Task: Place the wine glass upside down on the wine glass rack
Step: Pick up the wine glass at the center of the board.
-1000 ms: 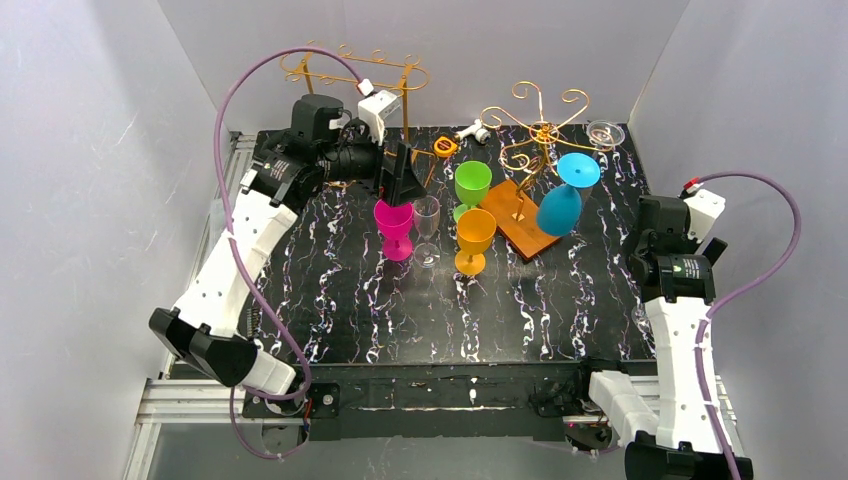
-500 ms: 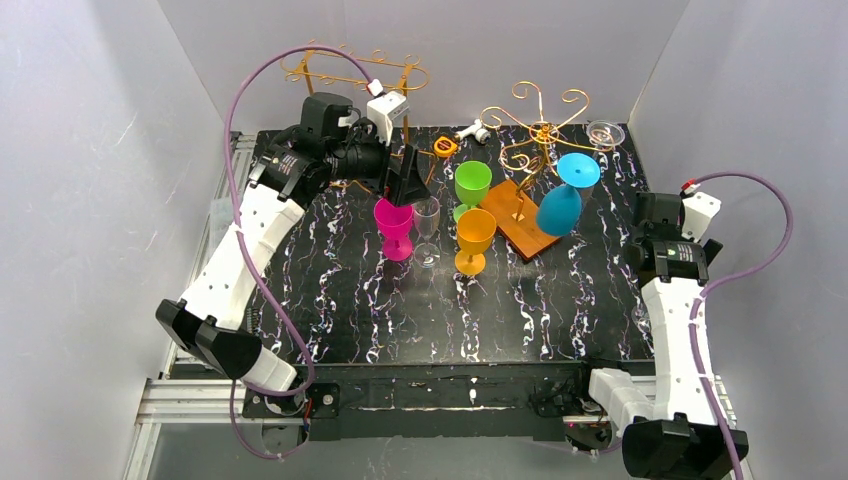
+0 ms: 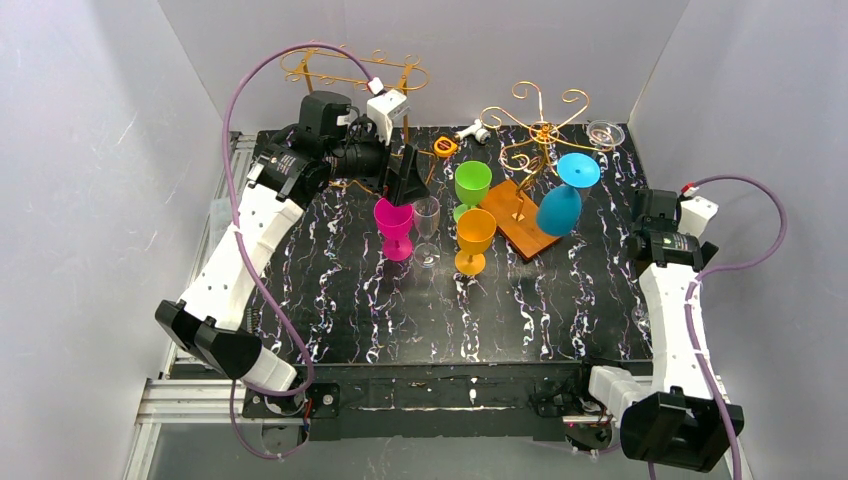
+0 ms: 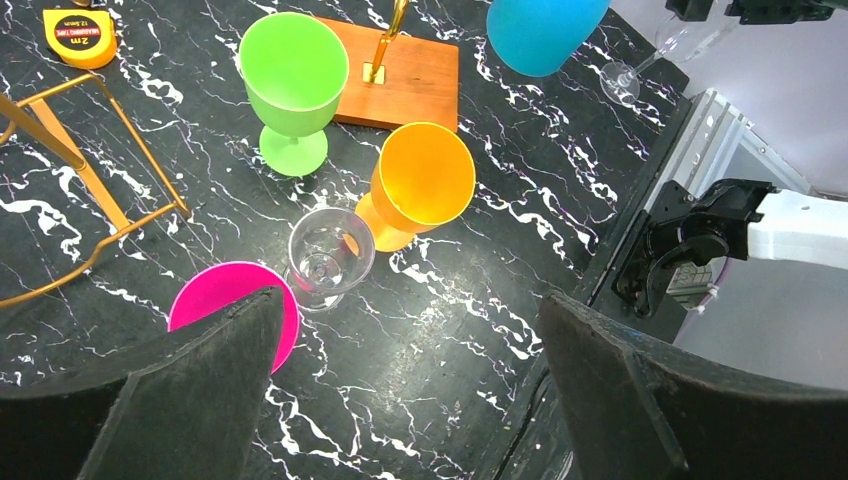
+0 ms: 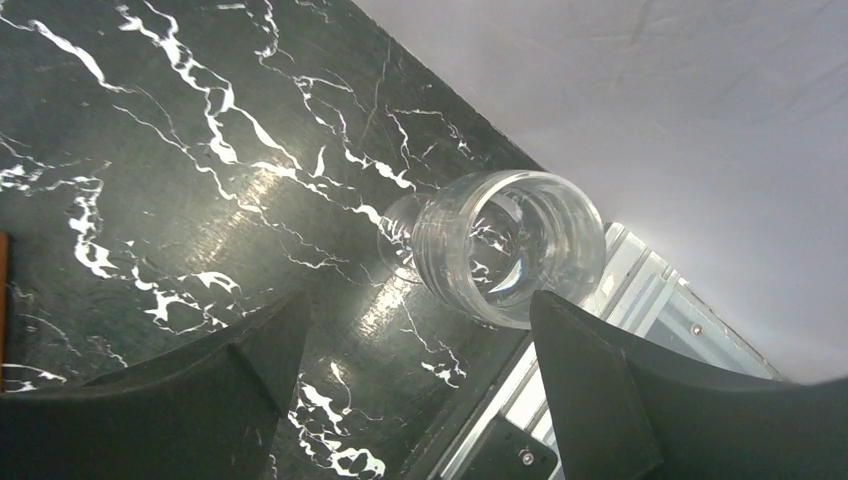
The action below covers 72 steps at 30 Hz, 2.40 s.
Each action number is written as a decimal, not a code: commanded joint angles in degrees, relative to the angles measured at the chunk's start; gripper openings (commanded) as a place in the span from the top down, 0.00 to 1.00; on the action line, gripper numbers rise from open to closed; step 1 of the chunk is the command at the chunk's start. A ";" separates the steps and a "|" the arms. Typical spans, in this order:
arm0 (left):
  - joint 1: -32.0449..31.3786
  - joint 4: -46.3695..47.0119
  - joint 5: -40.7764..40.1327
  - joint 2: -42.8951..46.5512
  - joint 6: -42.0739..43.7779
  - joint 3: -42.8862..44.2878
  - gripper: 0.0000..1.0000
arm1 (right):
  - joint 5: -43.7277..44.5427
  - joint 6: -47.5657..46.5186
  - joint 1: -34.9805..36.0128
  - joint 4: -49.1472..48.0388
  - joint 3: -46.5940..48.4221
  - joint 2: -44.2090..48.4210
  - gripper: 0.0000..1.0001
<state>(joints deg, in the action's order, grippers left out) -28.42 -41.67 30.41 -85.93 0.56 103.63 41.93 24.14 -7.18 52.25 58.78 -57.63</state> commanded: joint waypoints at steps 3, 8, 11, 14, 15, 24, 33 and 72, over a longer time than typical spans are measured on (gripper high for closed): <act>-0.30 -0.69 0.13 1.43 2.41 2.32 0.01 | 0.42 2.16 -1.58 -3.57 -1.38 -2.07 0.12; -0.25 -0.78 -0.20 2.33 4.14 1.32 0.01 | 1.92 1.83 -1.69 -4.08 -1.83 -2.42 0.14; -0.27 -0.78 -0.51 2.67 4.80 0.80 0.01 | 1.31 2.00 -2.34 -4.75 -2.21 -3.27 0.17; -0.21 -0.78 -0.61 3.11 5.55 0.56 0.01 | 0.15 2.12 -2.86 -5.76 -2.85 -4.38 0.29; -0.22 -0.78 -0.74 3.38 5.84 0.47 0.01 | -0.33 2.18 -3.01 -6.06 -2.88 -4.83 0.32; -0.21 0.70 0.31 5.29 7.34 -0.17 0.01 | -2.65 2.36 -4.23 -7.30 -4.22 -7.87 0.52; -0.21 0.89 0.30 7.50 8.67 -1.19 0.01 | -4.99 2.03 -4.34 -6.12 -3.81 -6.45 0.99; -0.24 9.08 13.09 16.09 -18.12 -20.37 0.01 | -73.98 0.96 1.71 18.51 57.37 -6.72 0.99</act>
<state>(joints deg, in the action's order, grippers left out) -28.49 -37.01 39.55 -73.19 -6.17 86.78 -20.84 23.24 -5.45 72.44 110.00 -60.99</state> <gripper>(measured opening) 0.992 0.105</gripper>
